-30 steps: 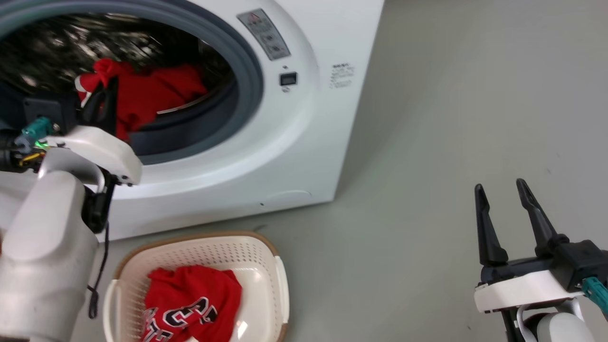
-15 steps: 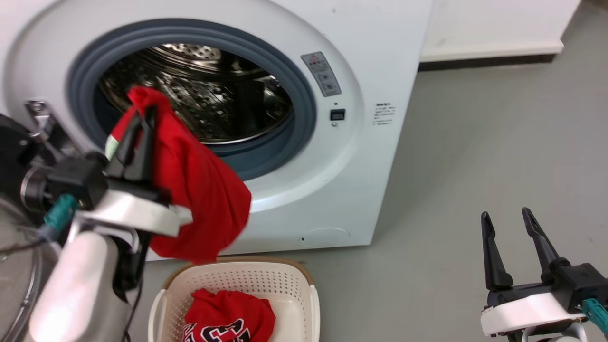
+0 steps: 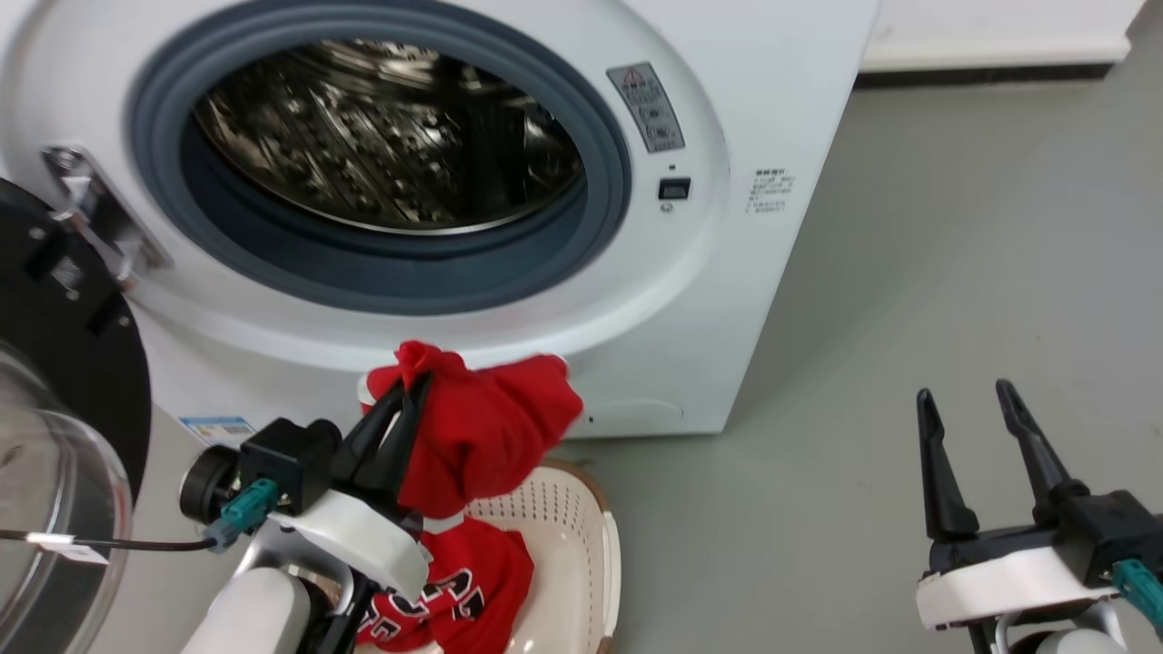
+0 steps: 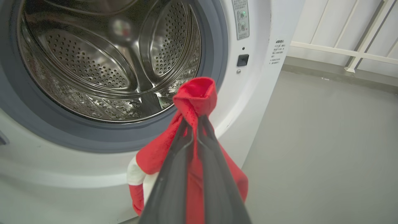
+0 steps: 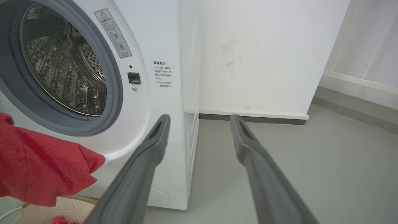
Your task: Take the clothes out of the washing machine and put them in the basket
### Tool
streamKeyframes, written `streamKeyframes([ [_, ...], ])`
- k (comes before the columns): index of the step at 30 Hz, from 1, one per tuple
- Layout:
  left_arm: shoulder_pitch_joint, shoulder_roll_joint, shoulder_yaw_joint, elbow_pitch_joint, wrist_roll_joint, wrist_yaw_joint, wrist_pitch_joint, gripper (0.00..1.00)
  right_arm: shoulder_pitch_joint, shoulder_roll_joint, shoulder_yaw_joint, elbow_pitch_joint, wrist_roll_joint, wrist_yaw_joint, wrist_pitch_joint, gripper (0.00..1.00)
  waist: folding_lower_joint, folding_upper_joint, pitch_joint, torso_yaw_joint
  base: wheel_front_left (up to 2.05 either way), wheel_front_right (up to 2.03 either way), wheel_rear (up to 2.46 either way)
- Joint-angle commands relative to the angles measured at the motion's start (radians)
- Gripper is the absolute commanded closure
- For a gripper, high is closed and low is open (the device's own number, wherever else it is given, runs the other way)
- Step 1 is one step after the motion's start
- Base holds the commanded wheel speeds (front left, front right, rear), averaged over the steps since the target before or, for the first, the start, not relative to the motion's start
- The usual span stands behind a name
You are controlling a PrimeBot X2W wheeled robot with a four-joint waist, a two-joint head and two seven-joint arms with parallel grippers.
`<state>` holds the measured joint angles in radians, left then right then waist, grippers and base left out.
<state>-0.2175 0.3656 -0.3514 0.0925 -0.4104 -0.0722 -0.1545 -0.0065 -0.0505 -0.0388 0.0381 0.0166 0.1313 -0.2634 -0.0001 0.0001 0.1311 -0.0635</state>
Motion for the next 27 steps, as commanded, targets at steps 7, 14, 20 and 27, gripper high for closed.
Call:
streamKeyframes([
  [7,-0.047,-0.008,-0.068,0.197,0.016,-0.034,-0.028,1.00,-0.061,0.001,0.002,-0.017,-0.006,-0.001,-0.002,0.00,0.0001,-0.0001,0.166,-0.038,0.00,0.00,0.00],
  [14,-0.137,-0.014,-0.153,0.359,0.049,-0.052,-0.054,1.00,-0.111,0.001,0.003,-0.029,0.011,-0.001,-0.002,0.00,0.0001,-0.0001,0.286,-0.075,0.00,0.00,0.00],
  [20,-0.237,0.001,-0.252,0.478,0.090,-0.056,-0.062,1.00,-0.154,0.001,0.011,-0.035,0.034,-0.001,-0.002,0.00,0.0001,-0.0001,0.385,-0.111,0.00,0.00,0.00],
  [27,-0.332,0.023,-0.326,0.634,0.076,-0.057,-0.075,1.00,-0.185,0.001,0.022,-0.053,0.091,-0.001,-0.002,0.00,0.0001,-0.0001,0.482,-0.156,0.00,0.00,0.00],
])
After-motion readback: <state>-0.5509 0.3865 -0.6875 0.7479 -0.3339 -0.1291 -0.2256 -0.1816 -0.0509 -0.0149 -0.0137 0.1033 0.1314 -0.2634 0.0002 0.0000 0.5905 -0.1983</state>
